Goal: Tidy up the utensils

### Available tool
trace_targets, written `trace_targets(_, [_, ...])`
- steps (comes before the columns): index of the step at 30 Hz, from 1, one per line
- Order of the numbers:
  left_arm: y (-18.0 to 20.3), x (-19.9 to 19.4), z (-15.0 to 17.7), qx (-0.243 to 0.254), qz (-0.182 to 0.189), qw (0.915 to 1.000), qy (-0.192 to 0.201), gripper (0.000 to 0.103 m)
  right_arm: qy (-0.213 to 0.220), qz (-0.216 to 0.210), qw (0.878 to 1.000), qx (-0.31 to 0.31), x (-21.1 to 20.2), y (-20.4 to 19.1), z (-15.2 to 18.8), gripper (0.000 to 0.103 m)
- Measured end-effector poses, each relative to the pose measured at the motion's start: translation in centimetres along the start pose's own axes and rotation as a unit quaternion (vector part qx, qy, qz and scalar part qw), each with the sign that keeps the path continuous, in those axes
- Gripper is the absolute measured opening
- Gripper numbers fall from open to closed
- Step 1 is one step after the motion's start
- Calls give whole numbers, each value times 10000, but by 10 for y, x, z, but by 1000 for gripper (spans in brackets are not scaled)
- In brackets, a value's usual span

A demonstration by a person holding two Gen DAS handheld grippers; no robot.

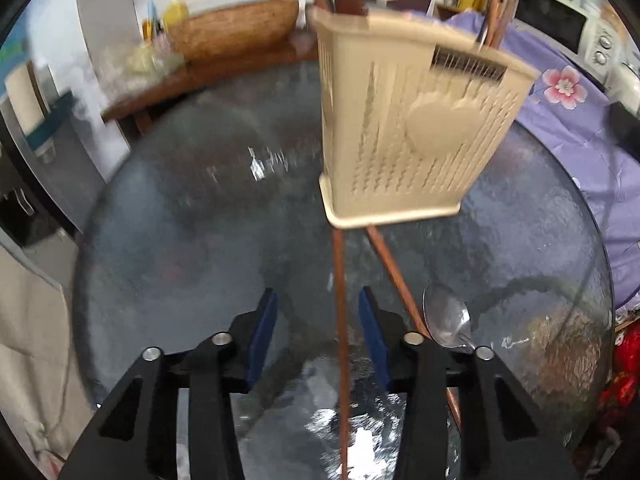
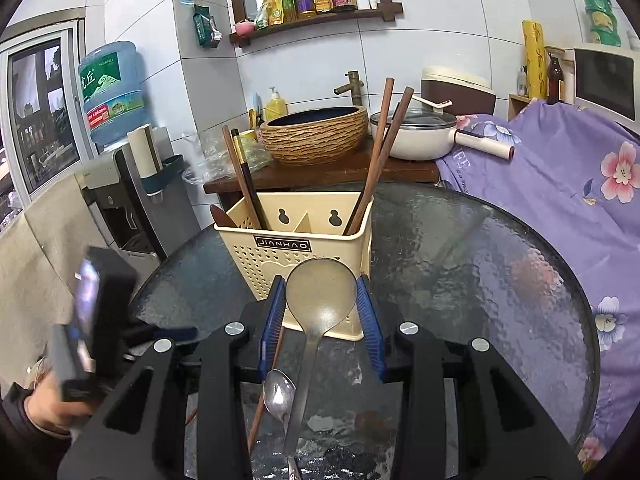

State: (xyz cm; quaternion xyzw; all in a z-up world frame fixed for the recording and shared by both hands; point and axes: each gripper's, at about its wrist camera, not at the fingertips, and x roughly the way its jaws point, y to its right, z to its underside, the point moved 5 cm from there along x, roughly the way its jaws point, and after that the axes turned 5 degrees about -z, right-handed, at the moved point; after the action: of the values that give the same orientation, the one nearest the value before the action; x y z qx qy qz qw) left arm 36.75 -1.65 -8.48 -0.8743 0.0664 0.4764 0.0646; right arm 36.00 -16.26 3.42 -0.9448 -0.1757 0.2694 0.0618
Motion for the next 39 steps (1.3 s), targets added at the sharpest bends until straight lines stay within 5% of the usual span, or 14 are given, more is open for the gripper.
trace_targets(7, [11,26,8,117,-72,9997,-221,29,-8,-6,10000,-6,-2,-1,3,37])
trace_targets(12, [12,37,4,80,-242,9995,-179,14,-6,-39,10000,24,-2,-2,3,37])
trace_targets(28, [20,47,-17,0,-418,9991,23,7,-33,18,10000,79,-1,1,2,37])
trace_targets(32, [19,39,-15,-168,-295,9994,83,6,18,-9,10000,79,-3,0,0,37])
trace_targets(39, [10,-31,-23,-337,35,9960,831,6,172,-124,9998,68,-15,-3,-7,37])
